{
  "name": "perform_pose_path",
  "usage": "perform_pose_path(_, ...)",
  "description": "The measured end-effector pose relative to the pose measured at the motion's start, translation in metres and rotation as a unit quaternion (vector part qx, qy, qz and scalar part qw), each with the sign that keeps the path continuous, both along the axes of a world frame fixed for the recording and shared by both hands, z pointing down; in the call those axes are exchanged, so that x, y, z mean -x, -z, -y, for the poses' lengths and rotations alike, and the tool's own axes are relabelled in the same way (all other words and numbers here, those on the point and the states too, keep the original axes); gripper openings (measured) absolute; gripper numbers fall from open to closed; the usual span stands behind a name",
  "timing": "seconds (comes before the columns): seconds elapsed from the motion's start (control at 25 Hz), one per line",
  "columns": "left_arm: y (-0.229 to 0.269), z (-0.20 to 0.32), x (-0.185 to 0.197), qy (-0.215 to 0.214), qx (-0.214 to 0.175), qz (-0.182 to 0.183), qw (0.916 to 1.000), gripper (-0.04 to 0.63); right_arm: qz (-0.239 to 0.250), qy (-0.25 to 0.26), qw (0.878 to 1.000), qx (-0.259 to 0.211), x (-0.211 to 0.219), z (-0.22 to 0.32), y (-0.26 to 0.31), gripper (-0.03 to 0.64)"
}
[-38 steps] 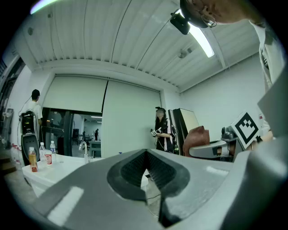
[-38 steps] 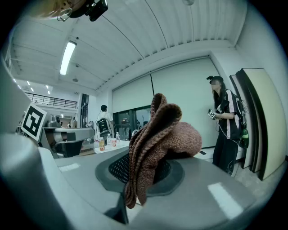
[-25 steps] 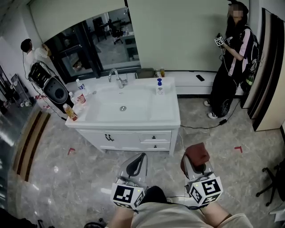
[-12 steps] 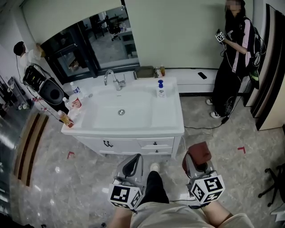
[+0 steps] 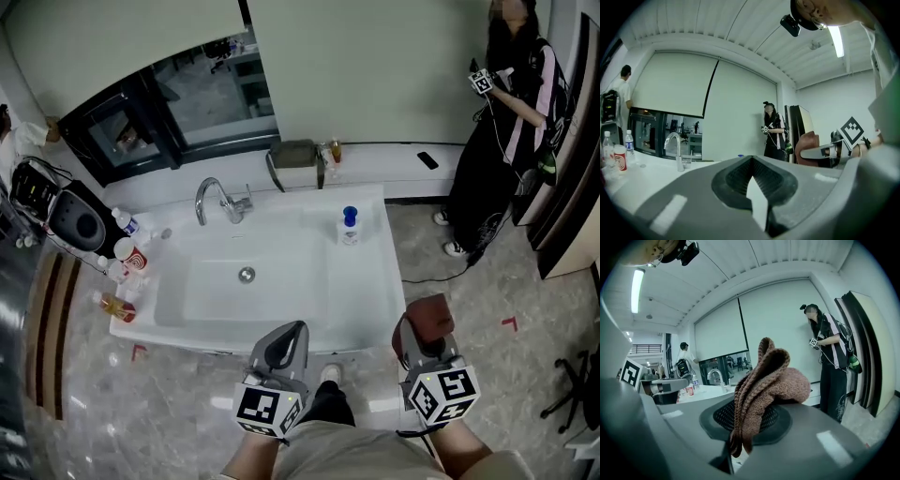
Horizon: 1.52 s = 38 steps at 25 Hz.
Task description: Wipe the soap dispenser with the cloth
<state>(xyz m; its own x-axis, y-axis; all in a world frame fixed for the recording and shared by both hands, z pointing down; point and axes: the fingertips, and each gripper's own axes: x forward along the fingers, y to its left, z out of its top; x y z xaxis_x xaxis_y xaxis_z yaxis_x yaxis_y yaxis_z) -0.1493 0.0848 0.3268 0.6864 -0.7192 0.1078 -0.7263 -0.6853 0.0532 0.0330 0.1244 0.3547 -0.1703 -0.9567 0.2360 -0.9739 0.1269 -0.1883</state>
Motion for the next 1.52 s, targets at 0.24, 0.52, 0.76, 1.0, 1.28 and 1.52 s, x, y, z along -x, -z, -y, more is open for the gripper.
perform_pose_path(0.24,-0.012,0.103,-0.002,-0.035,0.014,0.007,0.9993,0.000,-0.008,-0.032,0.999,0.013,-0.007,0.099,-0.005,0.078)
perform_pose_path(0.52,-0.037,0.168,-0.027,-0.066,0.038,-0.004,0.9971,0.000,-0.004,-0.037,0.998,0.051,-0.020,0.160,-0.034,0.078)
perform_pose_path(0.76,-0.041,0.203,-0.069,-0.115,0.037,-0.001,0.9926,0.000,-0.007,-0.018,0.994,0.103,-0.026,0.190,-0.073,0.080)
perform_pose_path(1.0,-0.049,0.258,-0.120,-0.156,0.016,0.051,0.9863,0.000,-0.010,0.053,0.988,0.147,-0.014,0.219,-0.118,0.080)
perform_pose_path(1.28,-0.082,0.279,-0.174,-0.232,0.050,0.091,0.9672,0.000,-0.032,0.176,0.968,0.178,0.043,0.246,-0.173,0.080)
perform_pose_path(1.52,-0.103,0.281,-0.190,-0.262,0.089,0.120,0.9535,0.000,-0.043,0.276,0.944,0.177,0.089,0.269,-0.185,0.080)
